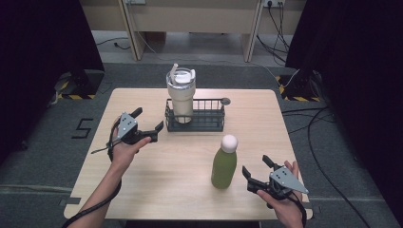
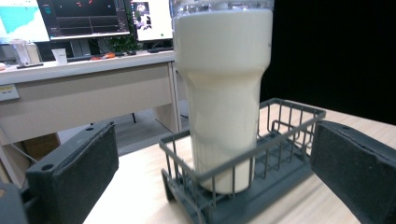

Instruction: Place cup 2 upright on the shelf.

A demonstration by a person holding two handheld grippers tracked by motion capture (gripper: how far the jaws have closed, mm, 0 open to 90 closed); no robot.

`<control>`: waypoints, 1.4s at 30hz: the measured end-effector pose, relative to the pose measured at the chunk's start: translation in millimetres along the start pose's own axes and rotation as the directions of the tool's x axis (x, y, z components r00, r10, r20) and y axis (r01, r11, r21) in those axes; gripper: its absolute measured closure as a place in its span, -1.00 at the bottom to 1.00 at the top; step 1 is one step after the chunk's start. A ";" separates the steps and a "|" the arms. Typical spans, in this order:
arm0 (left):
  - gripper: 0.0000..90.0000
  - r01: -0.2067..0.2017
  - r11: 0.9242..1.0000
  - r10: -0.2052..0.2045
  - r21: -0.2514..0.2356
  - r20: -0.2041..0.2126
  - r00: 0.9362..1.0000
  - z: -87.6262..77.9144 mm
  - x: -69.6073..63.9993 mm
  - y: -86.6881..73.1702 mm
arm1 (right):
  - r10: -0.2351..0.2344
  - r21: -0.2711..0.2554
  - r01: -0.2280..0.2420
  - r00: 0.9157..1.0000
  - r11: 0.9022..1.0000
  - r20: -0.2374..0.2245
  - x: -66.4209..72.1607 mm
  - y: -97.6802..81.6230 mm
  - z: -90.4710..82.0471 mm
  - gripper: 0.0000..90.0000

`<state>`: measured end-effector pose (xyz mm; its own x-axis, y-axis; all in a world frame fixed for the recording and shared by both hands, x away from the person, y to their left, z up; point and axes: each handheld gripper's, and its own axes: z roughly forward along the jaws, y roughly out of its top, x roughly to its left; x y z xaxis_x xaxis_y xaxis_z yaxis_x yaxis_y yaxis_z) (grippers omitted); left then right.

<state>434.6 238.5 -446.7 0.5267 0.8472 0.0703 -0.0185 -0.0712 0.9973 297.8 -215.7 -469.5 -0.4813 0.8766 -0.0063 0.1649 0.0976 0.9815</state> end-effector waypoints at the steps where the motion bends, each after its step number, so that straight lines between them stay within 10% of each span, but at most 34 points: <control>1: -0.99 0.001 1.000 -0.001 0.002 0.000 1.000 -2.5 -0.1 -1.0 | -0.003 0.000 0.003 1.000 1.000 -0.004 1.7 0.7 -0.2 -0.64; 12: -0.99 0.024 1.000 -0.024 -0.001 -0.035 0.999 -32.8 3.7 -12.3 | -0.034 -0.023 0.033 0.997 0.999 -0.064 16.4 8.2 -1.4 -0.65; 42: -0.99 0.033 0.999 -0.032 0.006 -0.058 0.998 -38.1 8.0 -17.6 | -0.089 -0.067 0.079 0.980 0.995 -0.177 52.1 28.7 25.3 -0.73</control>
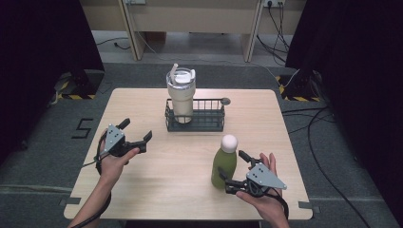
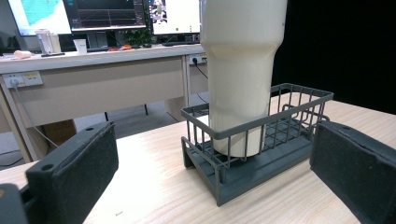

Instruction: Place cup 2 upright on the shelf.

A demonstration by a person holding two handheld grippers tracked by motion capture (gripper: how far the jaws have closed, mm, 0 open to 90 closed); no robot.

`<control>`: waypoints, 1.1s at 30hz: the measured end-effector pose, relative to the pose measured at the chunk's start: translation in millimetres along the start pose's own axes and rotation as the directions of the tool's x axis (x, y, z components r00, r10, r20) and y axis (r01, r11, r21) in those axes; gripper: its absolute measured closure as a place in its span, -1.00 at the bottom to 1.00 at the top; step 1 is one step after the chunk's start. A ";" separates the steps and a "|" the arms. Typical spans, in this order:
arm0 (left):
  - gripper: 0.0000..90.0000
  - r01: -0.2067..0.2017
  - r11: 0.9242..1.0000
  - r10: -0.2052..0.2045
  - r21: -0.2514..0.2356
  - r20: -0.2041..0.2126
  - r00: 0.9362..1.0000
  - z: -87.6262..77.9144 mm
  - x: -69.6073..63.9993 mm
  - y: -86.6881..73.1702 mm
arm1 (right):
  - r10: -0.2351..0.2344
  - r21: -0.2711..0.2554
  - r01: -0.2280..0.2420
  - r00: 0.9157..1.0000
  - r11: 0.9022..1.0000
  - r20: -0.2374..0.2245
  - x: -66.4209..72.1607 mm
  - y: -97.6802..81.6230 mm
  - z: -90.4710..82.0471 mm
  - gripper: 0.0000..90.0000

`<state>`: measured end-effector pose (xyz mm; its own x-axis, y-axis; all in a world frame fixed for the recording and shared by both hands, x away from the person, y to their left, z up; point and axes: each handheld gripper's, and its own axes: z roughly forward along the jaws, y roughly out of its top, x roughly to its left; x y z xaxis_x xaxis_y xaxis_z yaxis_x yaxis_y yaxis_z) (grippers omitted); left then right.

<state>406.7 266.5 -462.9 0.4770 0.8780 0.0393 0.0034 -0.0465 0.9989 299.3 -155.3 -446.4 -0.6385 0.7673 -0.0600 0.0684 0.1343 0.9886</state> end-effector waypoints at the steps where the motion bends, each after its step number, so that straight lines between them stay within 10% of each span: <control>1: -0.99 0.000 1.000 0.000 0.000 -0.001 1.000 0.0 0.0 0.0 | 0.001 0.001 -0.001 1.000 1.000 -0.001 0.5 0.2 1.5 -0.73; 33: -0.99 0.012 1.000 -0.012 0.007 -0.001 1.000 -0.2 2.5 -3.0 | -0.025 0.026 0.025 1.000 0.999 0.007 5.7 -0.2 25.2 -0.49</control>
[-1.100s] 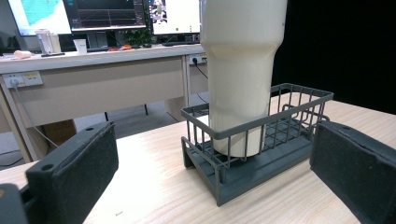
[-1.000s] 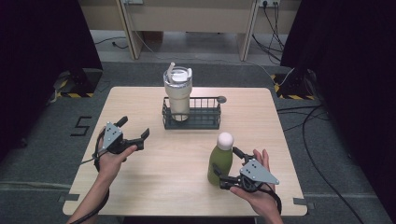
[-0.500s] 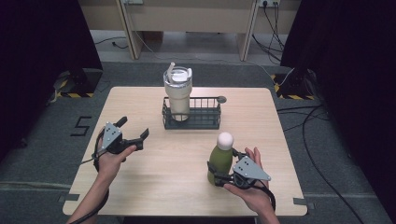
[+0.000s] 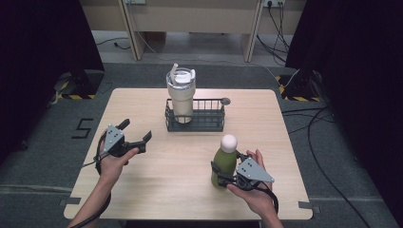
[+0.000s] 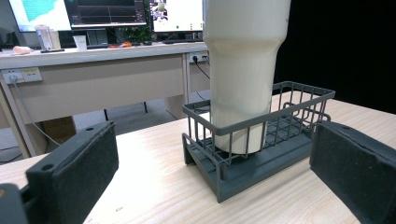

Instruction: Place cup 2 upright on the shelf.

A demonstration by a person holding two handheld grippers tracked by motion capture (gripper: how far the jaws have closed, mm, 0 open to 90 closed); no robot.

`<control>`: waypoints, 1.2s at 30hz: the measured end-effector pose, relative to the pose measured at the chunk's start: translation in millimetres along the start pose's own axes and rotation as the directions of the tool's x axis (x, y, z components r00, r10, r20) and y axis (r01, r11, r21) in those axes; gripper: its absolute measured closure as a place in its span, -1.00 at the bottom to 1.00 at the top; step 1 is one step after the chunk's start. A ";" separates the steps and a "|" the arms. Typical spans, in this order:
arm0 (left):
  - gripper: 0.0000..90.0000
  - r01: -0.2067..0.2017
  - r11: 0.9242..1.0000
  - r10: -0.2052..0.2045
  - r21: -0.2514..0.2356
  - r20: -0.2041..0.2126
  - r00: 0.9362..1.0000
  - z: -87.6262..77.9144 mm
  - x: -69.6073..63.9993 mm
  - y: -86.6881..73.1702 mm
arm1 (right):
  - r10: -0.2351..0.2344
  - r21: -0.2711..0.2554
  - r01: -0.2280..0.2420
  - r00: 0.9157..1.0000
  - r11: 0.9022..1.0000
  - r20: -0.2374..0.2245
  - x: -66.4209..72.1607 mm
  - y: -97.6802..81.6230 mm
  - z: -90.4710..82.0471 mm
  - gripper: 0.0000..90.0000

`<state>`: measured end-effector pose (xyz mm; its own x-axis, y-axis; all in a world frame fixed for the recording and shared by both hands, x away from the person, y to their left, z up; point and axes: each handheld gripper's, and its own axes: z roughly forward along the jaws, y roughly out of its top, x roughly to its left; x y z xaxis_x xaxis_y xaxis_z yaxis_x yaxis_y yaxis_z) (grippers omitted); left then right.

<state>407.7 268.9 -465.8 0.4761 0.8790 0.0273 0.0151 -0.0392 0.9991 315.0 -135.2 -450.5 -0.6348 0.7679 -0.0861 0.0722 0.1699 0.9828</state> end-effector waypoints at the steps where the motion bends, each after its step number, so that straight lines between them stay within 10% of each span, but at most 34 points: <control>1: -0.99 0.001 1.000 -0.001 0.000 -0.001 1.000 -0.1 0.2 0.1 | 0.001 0.002 -0.001 1.000 1.000 -0.001 0.0 0.3 0.1 -0.49; 36: -0.99 0.020 1.000 -0.020 -0.001 -0.026 0.999 -3.5 7.2 -1.3 | 0.019 -0.039 -0.017 0.999 0.999 0.036 -14.1 32.0 16.2 -0.49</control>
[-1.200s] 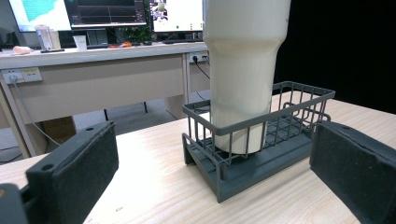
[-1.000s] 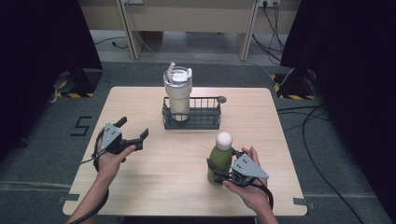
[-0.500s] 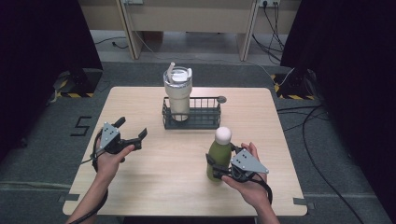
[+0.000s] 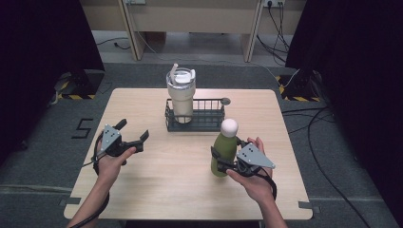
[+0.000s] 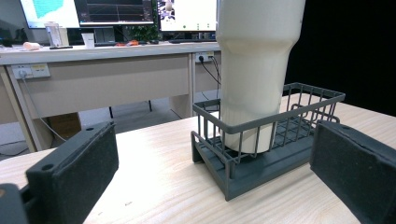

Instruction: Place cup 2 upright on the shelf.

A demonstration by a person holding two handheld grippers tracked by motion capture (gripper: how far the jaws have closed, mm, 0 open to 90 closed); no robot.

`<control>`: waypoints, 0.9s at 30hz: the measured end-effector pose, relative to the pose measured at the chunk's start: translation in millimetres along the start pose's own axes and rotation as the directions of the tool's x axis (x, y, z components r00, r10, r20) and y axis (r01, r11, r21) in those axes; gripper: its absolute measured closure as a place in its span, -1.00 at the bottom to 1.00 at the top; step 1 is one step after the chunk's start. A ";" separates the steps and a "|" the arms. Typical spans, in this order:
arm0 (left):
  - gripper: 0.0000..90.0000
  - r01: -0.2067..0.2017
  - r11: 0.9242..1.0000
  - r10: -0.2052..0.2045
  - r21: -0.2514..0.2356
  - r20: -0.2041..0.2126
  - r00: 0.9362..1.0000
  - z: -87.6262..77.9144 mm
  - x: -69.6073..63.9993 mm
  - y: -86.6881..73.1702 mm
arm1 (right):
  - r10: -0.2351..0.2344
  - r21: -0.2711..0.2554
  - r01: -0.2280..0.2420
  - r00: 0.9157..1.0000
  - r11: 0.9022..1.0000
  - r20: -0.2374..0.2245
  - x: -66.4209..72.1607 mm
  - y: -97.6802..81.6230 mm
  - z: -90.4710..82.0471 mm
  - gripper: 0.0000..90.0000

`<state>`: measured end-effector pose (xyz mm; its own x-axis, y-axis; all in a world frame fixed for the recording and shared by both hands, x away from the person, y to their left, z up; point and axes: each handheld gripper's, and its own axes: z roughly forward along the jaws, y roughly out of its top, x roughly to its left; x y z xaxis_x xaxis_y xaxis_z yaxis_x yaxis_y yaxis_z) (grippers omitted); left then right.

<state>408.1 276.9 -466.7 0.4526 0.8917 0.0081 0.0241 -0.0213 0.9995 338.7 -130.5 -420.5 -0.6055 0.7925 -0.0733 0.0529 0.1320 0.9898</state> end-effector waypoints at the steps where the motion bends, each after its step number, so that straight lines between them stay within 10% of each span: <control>1: -0.99 0.000 1.000 0.000 0.000 0.000 1.000 0.0 0.0 0.1 | -0.002 0.000 0.002 1.000 1.000 0.001 -0.8 0.8 0.9 -0.49; 27: -0.99 0.013 1.000 -0.013 0.008 -0.006 1.000 0.3 1.0 -3.3 | 0.013 -0.041 -0.011 0.998 0.999 0.054 -15.0 20.1 21.2 -0.48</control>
<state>408.7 277.8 -470.0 0.4467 0.8947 -0.0042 0.0366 -0.0136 0.9992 365.7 -127.1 -402.0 -0.5608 0.8252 -0.0671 0.0266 0.0989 0.9947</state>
